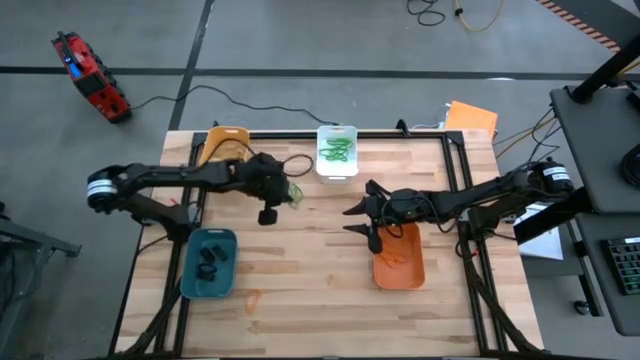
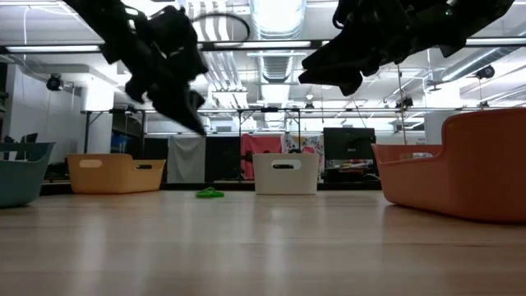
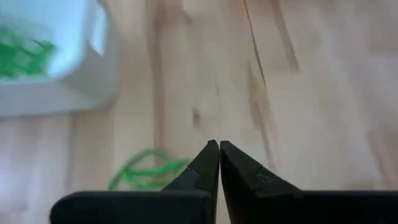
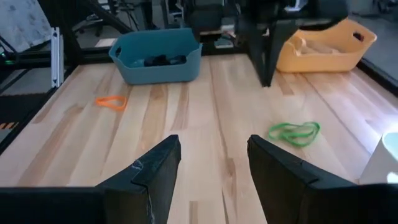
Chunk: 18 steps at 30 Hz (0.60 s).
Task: Sort rubber bands into baskets
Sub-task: Put the green rubber band into the white bin
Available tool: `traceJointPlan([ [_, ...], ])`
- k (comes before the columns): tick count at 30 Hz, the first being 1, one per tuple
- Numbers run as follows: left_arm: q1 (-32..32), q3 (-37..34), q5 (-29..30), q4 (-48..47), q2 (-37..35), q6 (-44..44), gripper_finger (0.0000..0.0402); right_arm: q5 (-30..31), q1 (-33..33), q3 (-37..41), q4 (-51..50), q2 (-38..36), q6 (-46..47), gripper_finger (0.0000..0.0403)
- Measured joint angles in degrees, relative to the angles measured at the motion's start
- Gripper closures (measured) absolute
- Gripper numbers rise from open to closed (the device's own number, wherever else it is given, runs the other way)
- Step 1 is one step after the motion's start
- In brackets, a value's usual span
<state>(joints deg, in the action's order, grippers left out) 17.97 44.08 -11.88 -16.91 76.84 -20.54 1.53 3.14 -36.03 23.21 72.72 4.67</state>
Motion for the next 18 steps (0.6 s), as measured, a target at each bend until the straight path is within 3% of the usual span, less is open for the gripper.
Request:
traceJointPlan([
  [10, -5.53, -0.03, 0.38, 3.53, -7.80, 7.74, 0.0401, 0.17, 0.12, -1.09, 10.13, 9.34, -7.19, 0.0220],
  [18, -6.05, -2.14, 0.84, 2.51, -2.04, 8.29, 0.0396, -0.03, 0.22, -3.02, 9.66, 11.58, -5.73, 0.0220],
])
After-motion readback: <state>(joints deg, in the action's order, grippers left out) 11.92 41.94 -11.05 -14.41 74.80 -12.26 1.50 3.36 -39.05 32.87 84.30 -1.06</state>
